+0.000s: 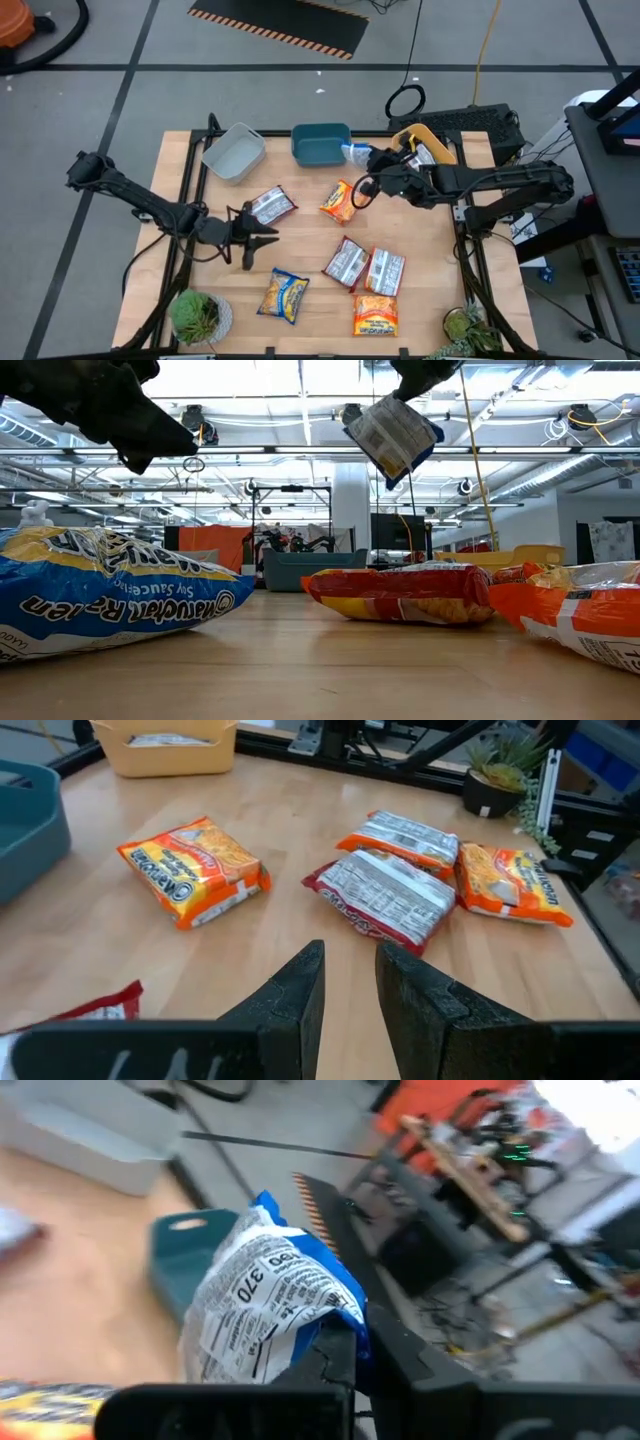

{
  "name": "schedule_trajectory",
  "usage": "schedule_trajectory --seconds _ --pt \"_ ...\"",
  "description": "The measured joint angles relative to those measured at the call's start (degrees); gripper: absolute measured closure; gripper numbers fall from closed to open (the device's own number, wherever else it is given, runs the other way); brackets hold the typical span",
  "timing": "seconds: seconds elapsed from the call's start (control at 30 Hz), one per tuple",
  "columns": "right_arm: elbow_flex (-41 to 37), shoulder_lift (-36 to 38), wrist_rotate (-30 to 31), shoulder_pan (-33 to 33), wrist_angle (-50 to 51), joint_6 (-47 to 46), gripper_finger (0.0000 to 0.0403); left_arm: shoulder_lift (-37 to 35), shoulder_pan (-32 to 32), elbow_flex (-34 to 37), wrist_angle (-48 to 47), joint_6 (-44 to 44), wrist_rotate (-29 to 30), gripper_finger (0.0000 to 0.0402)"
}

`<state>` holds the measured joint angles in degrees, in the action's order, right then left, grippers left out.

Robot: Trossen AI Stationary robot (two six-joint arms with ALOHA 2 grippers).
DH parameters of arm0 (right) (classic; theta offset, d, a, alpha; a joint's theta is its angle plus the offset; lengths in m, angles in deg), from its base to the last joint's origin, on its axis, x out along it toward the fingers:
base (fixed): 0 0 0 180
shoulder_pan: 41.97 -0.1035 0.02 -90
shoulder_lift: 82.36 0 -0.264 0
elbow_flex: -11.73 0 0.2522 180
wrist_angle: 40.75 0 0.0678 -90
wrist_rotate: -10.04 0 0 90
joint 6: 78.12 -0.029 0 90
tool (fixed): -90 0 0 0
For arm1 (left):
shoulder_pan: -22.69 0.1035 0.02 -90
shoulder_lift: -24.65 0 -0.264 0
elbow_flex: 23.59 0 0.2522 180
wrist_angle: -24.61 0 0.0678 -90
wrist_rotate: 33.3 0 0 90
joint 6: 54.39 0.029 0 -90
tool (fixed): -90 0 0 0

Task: Sort Maruchan noodles
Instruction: Put the top blue noodle pack into the yellow bin

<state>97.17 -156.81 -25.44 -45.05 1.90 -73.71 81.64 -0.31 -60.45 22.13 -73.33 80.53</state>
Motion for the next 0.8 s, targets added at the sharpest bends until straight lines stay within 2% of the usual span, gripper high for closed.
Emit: schedule_trajectory --seconds 0.13,0.23,0.37,0.47,0.57,0.8 --pt "0.0 -0.4 -11.1 0.0 -2.7 1.4 0.0403 0.0 1.0 0.0 1.8 2.9 0.0 0.0304" --pt "0.0 -0.7 -17.4 0.0 -4.2 2.2 0.0403 0.0 0.7 0.0 4.7 8.6 -0.5 0.0298" --pt "-2.4 -0.6 -25.0 0.0 -8.9 3.2 0.0403 0.0 0.7 0.0 7.1 12.7 -0.8 0.0263" --pt "-6.1 -0.6 -31.6 0.0 -14.7 7.8 0.0403 0.0 0.9 0.0 7.9 14.9 -0.8 0.0226" --pt "-10.0 -0.5 -36.9 0.0 -23.0 12.7 0.0403 0.0 0.9 0.0 8.9 15.9 -0.8 0.0187" --pt "-18.6 -0.5 -40.7 0.0 -51.0 16.9 0.0403 0.0 0.9 0.0 12.9 17.5 0.9 0.0108"
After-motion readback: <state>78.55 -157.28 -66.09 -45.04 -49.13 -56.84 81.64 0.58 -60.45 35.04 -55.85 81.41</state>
